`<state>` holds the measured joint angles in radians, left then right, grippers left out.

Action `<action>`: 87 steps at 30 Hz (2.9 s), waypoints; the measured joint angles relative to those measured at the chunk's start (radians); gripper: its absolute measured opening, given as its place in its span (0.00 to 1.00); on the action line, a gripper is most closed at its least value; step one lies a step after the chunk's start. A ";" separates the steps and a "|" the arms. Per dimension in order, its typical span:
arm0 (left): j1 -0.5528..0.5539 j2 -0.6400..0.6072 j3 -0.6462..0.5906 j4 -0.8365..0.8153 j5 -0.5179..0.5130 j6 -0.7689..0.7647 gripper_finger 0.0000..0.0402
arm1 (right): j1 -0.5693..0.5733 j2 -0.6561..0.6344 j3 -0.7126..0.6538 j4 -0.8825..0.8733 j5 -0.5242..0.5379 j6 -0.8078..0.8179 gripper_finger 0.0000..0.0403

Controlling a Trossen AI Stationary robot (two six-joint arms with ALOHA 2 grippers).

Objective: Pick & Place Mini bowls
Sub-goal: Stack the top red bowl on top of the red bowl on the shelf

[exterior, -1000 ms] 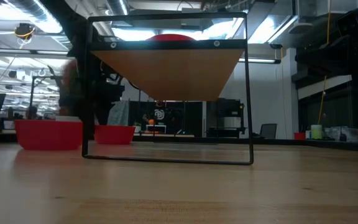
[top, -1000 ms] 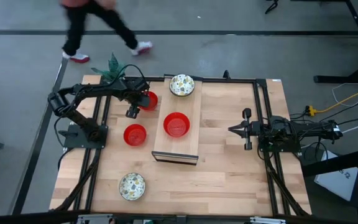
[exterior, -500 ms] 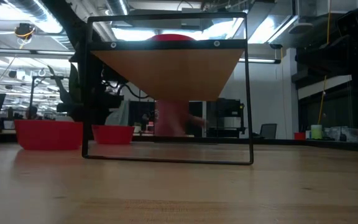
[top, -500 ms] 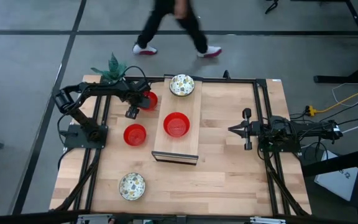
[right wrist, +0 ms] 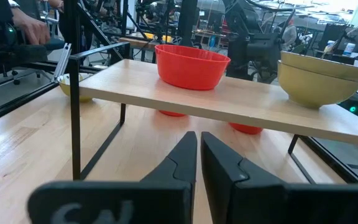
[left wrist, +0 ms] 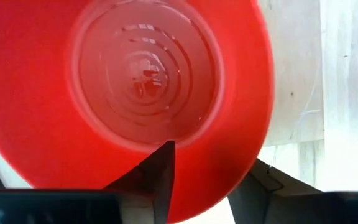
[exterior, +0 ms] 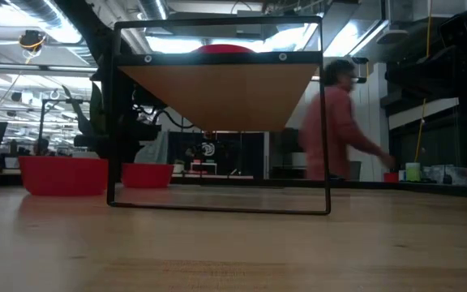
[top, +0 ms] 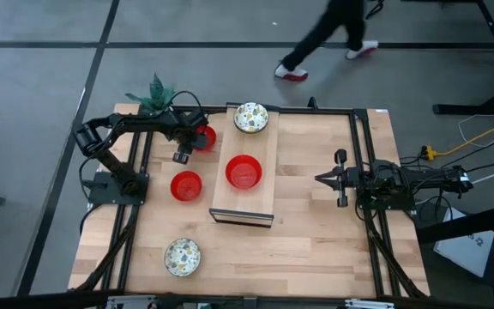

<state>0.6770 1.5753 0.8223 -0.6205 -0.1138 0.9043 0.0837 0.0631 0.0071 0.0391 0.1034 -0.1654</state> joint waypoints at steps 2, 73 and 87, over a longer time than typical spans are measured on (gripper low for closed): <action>0.000 0.000 0.000 0.000 -0.005 0.000 0.28 | 0.000 0.000 0.000 0.000 0.000 0.000 0.06; -0.131 -0.103 0.269 -0.426 -0.132 -0.229 0.01 | 0.000 0.000 0.000 0.000 0.000 0.000 0.06; -0.247 -0.239 0.272 -0.472 -0.172 -0.317 0.01 | 0.000 0.000 0.000 0.000 0.000 0.000 0.06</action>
<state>0.4303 1.3367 1.0943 -1.0927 -0.2860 0.5872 0.0838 0.0631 0.0071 0.0390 0.1036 -0.1654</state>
